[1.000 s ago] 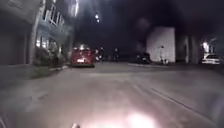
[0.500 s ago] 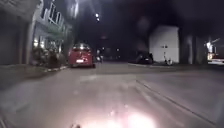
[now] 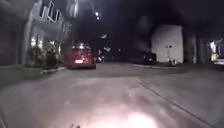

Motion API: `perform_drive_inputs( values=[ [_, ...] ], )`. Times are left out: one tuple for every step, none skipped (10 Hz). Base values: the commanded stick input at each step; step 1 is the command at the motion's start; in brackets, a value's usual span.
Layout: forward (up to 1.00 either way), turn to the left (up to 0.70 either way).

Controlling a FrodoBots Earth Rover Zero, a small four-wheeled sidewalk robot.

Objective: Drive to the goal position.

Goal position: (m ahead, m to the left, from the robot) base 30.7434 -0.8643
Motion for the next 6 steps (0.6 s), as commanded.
perform_drive_inputs(
  values=[
    [1.00,0.00],
    [1.00,0.00],
    [1.00,0.00],
    [1.00,0.00],
    [1.00,0.00],
    [1.00,0.00]
  ],
)
